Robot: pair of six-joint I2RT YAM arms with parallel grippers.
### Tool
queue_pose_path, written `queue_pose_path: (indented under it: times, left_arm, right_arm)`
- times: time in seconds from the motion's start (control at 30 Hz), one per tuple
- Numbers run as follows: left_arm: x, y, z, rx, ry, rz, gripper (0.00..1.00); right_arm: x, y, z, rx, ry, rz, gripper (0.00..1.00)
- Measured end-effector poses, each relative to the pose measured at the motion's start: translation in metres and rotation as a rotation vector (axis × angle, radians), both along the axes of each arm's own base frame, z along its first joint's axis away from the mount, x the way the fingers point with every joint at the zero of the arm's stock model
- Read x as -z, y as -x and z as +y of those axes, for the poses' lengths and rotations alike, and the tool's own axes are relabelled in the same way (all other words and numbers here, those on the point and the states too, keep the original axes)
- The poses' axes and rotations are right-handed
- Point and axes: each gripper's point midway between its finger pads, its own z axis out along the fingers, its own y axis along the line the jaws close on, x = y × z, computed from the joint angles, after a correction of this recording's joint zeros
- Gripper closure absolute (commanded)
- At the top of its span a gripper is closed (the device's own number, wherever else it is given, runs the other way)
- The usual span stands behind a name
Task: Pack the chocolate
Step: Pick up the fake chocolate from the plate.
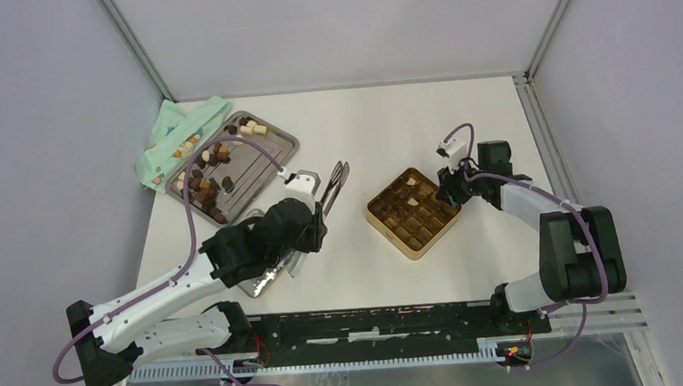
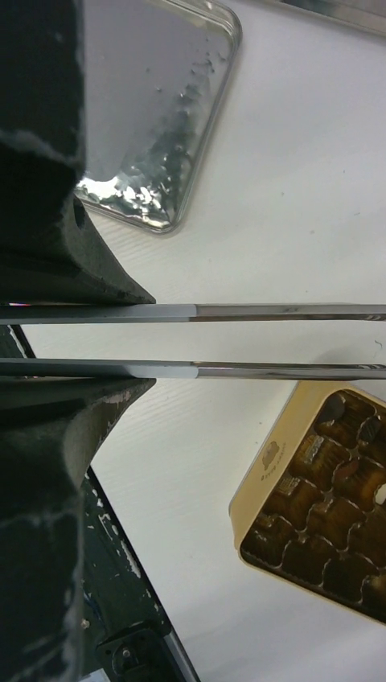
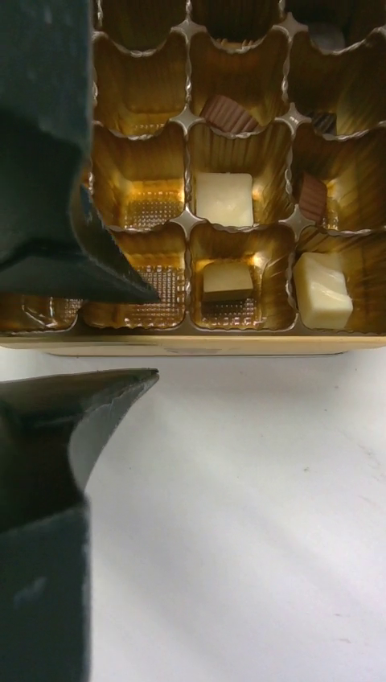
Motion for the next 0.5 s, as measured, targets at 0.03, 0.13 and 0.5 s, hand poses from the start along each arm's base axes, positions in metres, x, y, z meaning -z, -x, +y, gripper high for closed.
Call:
queue_pose_path:
  times: [0.03, 0.13, 0.5]
  left_arm:
    - [0.002, 0.000, 0.001, -0.005, -0.008, 0.000, 0.62]
    - [0.005, -0.003, 0.007, -0.026, -0.024, -0.005, 0.62]
    - [0.027, -0.066, 0.118, -0.421, -0.020, 0.090, 0.62]
  right_arm:
    - [0.000, 0.001, -0.001, 0.000, -0.004, 0.007, 0.48]
    - [-0.008, 0.002, -0.007, -0.007, -0.014, 0.001, 0.38]
    - [-0.131, 0.012, -0.012, -0.134, -0.067, -0.465, 0.25]
